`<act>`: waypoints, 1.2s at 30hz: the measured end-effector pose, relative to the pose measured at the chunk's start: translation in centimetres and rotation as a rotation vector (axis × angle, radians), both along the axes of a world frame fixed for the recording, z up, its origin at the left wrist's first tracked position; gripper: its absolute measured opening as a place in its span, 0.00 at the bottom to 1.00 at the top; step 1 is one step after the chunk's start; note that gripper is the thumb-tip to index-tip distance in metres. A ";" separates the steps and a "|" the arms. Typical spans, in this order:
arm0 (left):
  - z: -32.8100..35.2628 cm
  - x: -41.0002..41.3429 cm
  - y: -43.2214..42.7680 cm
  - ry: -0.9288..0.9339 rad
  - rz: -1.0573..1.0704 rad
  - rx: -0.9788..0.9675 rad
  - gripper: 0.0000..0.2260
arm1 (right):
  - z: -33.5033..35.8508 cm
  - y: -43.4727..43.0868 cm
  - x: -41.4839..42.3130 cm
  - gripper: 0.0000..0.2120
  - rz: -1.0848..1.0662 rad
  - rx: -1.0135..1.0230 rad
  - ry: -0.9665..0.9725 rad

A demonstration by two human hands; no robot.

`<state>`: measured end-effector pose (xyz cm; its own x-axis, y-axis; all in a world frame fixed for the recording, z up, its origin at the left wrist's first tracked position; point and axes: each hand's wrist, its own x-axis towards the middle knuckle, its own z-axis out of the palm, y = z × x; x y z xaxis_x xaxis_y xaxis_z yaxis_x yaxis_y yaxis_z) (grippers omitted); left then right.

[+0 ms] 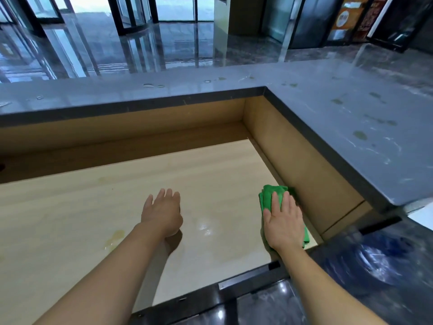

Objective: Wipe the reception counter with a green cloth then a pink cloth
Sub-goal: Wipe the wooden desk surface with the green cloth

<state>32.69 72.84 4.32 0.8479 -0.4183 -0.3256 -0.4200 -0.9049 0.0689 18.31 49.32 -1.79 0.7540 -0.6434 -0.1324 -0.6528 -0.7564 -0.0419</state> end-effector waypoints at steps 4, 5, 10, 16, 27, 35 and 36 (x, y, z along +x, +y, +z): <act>0.3 -0.5 3.4 -0.002 0.049 0.024 0.30 | 0.1 6.8 1.0 0.29 -0.147 0.027 -0.015; 0.3 -0.6 4.2 -0.001 0.059 0.028 0.30 | 0.1 8.7 1.3 0.29 -0.133 0.028 -0.022; 0.1 -1.4 7.7 -0.007 0.074 0.038 0.30 | 0.2 18.4 2.5 0.29 0.045 0.092 -0.044; -0.1 -2.2 9.9 -0.040 0.114 0.043 0.29 | -0.4 20.7 2.3 0.27 0.340 0.108 -0.005; -0.4 -5.7 12.6 -0.052 0.192 0.013 0.26 | 0.1 10.4 2.4 0.29 0.289 0.044 0.000; -1.7 -6.6 17.4 -0.001 0.280 -0.025 0.36 | 0.1 12.2 3.0 0.29 0.170 0.028 -0.007; -1.9 -6.6 18.3 0.008 0.291 -0.030 0.37 | 0.1 12.8 3.1 0.29 0.139 0.033 -0.002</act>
<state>26.09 91.11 2.37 0.9310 -0.1672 -0.3244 -0.1420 -0.9848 0.0999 21.43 62.12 -1.64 0.8357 -0.5283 -0.1501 -0.5420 -0.8375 -0.0698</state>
